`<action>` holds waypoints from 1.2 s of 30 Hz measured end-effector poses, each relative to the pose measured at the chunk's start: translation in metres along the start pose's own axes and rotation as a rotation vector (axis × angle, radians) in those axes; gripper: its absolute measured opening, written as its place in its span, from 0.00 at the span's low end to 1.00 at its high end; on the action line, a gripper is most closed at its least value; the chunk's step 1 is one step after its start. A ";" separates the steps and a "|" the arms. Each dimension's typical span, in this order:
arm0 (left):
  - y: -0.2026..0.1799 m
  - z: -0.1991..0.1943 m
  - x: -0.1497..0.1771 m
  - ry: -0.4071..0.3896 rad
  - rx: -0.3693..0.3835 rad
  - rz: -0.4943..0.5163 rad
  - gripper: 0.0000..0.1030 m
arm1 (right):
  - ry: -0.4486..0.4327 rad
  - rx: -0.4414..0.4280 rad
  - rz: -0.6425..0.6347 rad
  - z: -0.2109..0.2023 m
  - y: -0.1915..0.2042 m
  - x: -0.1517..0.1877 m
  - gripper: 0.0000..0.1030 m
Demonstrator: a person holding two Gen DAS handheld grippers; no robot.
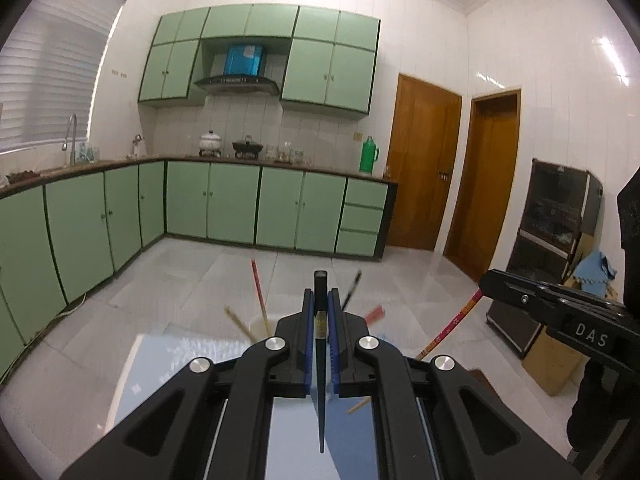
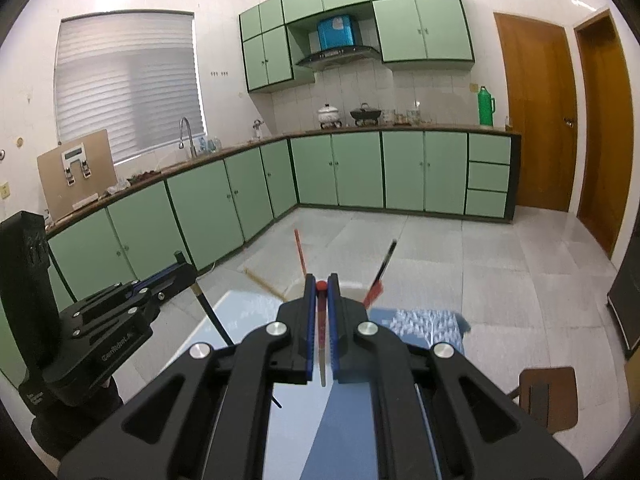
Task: Organize utensils
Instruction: 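Lift both chopsticks, carry them to the white holder and lower them in, then open both grippers above the holder and withdraw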
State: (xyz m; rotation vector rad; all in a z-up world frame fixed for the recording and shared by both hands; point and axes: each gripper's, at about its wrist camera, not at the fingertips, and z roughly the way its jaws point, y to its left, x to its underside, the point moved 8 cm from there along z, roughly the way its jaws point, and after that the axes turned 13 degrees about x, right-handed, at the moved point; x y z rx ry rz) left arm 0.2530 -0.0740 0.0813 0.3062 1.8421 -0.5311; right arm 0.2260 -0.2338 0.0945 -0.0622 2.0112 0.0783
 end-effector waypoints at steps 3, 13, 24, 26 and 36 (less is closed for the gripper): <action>0.005 0.007 -0.027 -0.044 -0.007 0.009 0.06 | -0.036 0.002 0.002 0.008 -0.001 -0.027 0.05; 0.018 0.053 -0.095 -0.131 -0.054 0.085 0.06 | -0.082 0.033 0.005 0.063 -0.011 -0.086 0.05; 0.050 0.123 -0.082 -0.097 -0.074 0.087 0.06 | -0.038 0.062 0.000 0.137 -0.015 -0.081 0.05; 0.058 0.137 -0.072 -0.086 -0.078 0.077 0.06 | -0.018 0.065 -0.009 0.149 -0.013 -0.075 0.05; 0.090 0.189 -0.019 0.056 -0.048 -0.005 0.07 | 0.083 0.060 -0.037 0.196 -0.006 -0.035 0.06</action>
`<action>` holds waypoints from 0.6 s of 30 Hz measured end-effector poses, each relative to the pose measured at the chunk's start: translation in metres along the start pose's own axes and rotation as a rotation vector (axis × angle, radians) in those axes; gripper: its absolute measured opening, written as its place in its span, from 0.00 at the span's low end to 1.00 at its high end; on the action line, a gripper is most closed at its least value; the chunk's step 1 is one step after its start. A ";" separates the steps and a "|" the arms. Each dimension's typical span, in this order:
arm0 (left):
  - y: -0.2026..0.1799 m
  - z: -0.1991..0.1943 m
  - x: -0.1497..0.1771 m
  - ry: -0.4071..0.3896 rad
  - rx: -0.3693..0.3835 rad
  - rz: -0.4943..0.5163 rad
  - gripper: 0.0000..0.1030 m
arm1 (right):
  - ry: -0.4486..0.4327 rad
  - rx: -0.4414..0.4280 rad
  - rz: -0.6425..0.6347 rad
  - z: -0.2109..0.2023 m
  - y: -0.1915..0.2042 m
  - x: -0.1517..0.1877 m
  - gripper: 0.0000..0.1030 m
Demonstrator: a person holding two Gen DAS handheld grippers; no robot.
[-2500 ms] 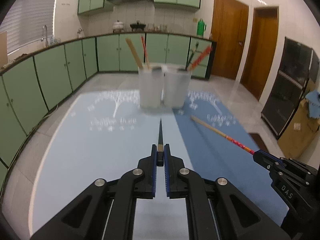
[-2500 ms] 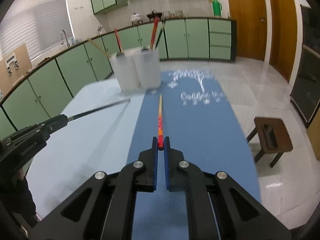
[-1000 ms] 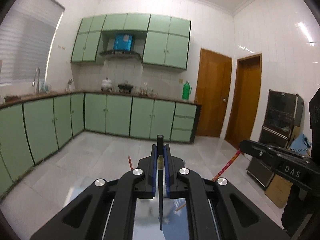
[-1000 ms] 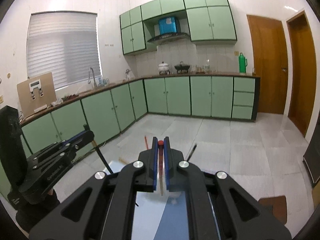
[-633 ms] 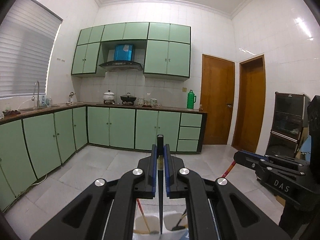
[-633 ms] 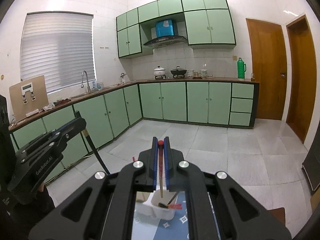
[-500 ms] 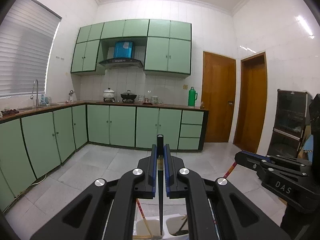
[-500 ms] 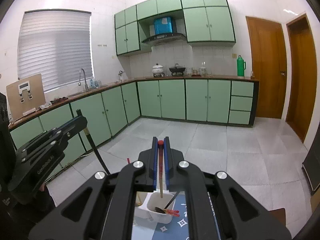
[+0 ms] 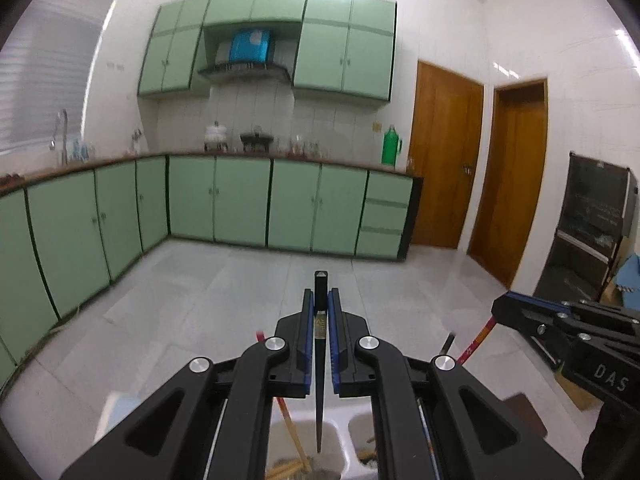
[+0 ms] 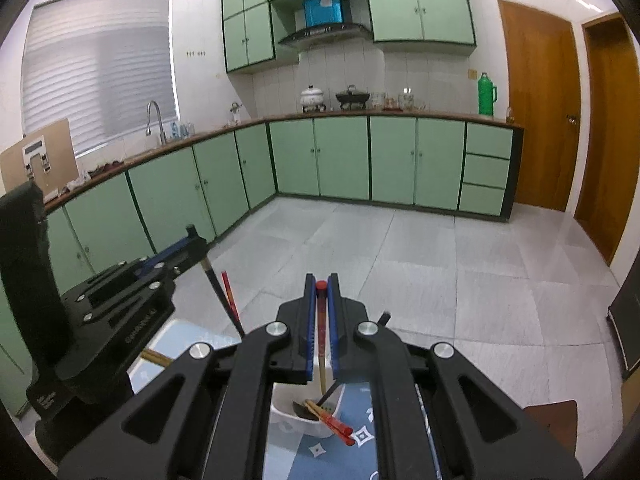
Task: Organize utensils
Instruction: 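Open both grippers above the holder and withdraw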
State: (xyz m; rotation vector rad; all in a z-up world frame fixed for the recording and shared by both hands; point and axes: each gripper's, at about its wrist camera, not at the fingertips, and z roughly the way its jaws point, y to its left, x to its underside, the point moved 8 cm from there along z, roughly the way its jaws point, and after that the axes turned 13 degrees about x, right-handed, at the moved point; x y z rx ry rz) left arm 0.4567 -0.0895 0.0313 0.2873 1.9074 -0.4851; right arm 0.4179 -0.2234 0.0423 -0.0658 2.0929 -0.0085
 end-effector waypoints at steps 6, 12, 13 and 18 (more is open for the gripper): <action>0.004 -0.010 0.010 0.011 -0.003 -0.008 0.28 | 0.016 0.019 -0.005 0.005 -0.004 0.016 0.24; -0.004 -0.048 0.005 -0.019 -0.013 0.013 0.52 | -0.021 0.042 0.019 -0.027 -0.022 0.024 0.40; -0.008 -0.058 0.008 -0.017 -0.012 0.014 0.54 | -0.028 0.048 0.017 -0.032 -0.027 0.027 0.44; -0.020 -0.094 0.032 -0.008 0.004 -0.003 0.70 | -0.054 0.103 0.011 -0.069 -0.037 0.060 0.68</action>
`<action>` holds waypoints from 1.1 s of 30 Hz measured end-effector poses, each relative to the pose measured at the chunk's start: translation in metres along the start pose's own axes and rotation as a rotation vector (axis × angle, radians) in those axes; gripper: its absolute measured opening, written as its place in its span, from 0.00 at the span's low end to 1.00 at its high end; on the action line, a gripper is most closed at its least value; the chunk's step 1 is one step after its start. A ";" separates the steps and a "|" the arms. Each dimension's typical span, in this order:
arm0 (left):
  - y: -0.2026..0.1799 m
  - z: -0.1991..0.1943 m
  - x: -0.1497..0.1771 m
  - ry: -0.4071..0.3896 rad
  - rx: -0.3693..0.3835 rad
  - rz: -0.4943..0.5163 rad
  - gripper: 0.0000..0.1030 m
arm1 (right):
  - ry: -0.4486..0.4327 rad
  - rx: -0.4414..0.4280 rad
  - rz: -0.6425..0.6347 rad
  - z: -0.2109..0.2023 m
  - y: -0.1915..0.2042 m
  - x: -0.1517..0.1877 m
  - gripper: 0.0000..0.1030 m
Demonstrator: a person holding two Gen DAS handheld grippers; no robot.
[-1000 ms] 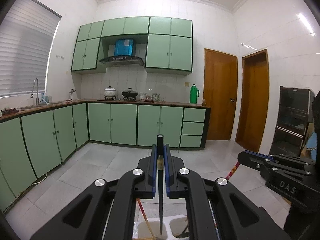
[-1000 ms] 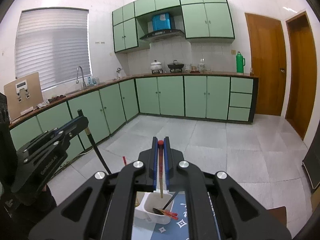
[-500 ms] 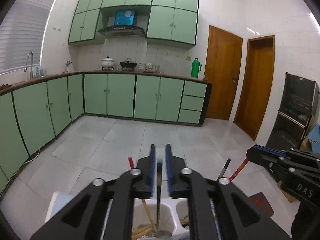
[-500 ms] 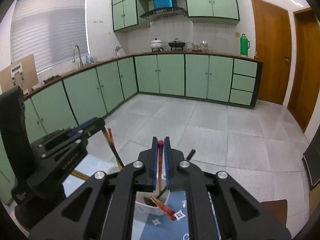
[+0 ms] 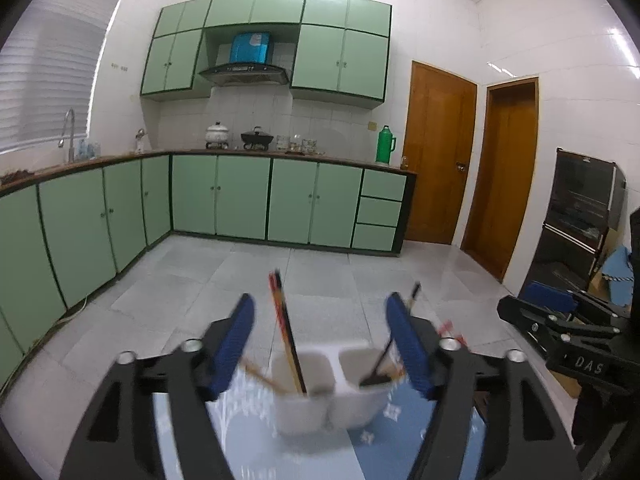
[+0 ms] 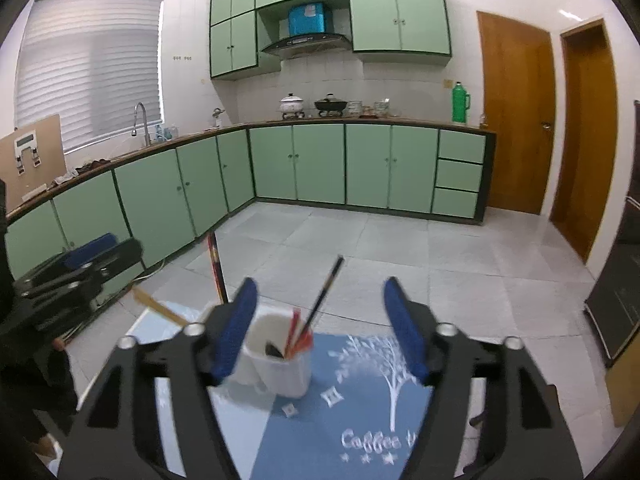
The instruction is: Organize utensils
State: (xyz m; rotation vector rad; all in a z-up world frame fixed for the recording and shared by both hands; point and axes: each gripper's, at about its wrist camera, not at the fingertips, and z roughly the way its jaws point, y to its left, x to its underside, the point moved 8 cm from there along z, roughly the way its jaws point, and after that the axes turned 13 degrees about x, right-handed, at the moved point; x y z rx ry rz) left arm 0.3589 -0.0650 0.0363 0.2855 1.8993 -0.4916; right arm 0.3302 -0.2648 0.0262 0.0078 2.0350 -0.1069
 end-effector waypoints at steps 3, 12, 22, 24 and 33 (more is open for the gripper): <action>-0.003 -0.020 0.026 0.030 -0.009 -0.014 0.79 | 0.006 0.029 -0.013 -0.017 -0.003 0.030 0.84; -0.002 -0.069 0.108 0.147 -0.095 -0.024 0.88 | 0.132 0.025 0.001 -0.060 0.005 0.126 0.91; -0.005 -0.103 0.122 0.156 -0.121 -0.058 0.91 | 0.137 -0.038 -0.002 -0.095 0.031 0.126 0.92; -0.005 -0.105 0.117 0.150 -0.126 -0.047 0.91 | 0.120 -0.027 -0.015 -0.098 0.035 0.120 0.92; -0.002 -0.110 0.104 0.118 -0.131 -0.046 0.92 | 0.106 -0.033 -0.012 -0.094 0.040 0.107 0.92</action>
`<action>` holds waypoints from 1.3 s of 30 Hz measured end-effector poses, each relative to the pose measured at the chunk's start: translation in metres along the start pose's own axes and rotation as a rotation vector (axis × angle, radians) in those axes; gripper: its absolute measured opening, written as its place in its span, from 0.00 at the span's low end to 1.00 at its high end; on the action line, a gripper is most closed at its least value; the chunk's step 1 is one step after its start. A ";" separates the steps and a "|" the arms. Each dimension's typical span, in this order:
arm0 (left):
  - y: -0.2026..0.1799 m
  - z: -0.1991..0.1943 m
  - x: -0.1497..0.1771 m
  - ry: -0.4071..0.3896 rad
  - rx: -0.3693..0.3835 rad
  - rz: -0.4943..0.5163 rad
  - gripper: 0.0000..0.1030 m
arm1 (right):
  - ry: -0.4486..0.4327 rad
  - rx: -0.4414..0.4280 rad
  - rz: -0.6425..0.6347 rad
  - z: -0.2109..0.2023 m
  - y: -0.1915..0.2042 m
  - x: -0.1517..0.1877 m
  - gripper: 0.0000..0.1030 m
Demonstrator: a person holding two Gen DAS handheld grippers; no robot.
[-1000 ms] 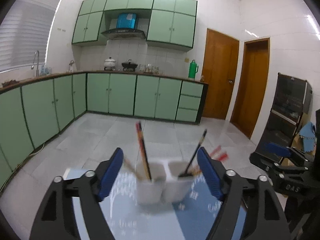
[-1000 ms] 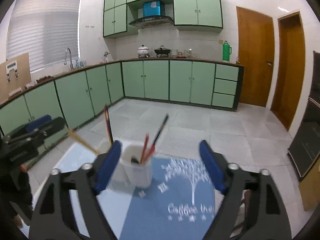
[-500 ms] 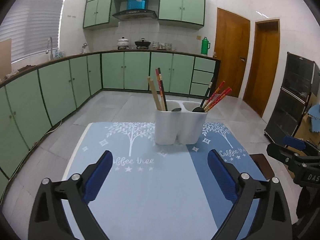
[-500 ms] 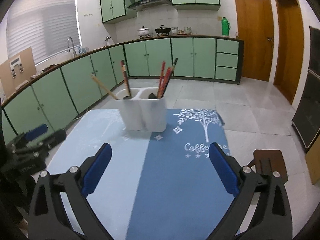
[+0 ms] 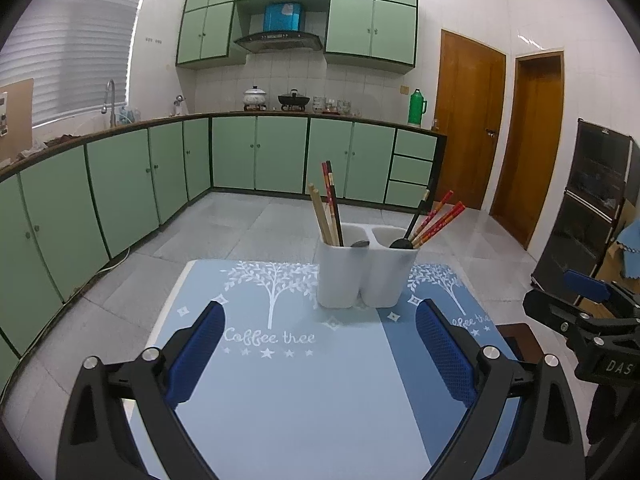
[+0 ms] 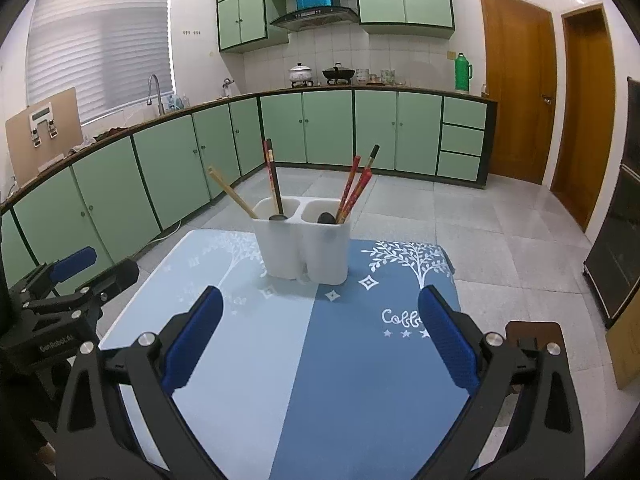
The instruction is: Organize utensils
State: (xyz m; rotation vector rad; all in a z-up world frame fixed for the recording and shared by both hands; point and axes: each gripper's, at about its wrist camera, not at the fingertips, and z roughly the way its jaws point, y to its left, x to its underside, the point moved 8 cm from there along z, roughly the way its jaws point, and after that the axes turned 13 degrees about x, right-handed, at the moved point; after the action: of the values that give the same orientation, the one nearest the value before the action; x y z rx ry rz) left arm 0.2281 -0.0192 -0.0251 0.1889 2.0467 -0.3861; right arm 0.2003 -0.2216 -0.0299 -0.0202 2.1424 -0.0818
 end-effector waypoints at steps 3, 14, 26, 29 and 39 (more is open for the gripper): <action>0.000 0.000 -0.002 -0.005 0.000 0.001 0.92 | -0.004 -0.002 0.001 0.000 0.000 -0.002 0.92; 0.000 0.001 -0.001 -0.008 -0.008 0.012 0.92 | -0.003 -0.001 -0.003 0.002 0.001 -0.002 0.92; -0.002 0.001 -0.004 -0.011 -0.003 0.017 0.92 | -0.002 0.002 0.001 0.006 -0.001 0.000 0.92; -0.003 0.001 -0.004 -0.013 -0.006 0.021 0.92 | -0.005 0.001 0.001 0.007 0.000 0.000 0.92; -0.003 -0.003 -0.008 -0.027 -0.009 0.024 0.92 | -0.012 -0.005 0.004 0.005 0.002 -0.002 0.92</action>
State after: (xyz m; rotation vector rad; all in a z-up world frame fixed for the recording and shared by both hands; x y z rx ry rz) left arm 0.2281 -0.0207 -0.0163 0.2017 2.0179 -0.3623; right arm 0.2058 -0.2203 -0.0311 -0.0189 2.1303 -0.0740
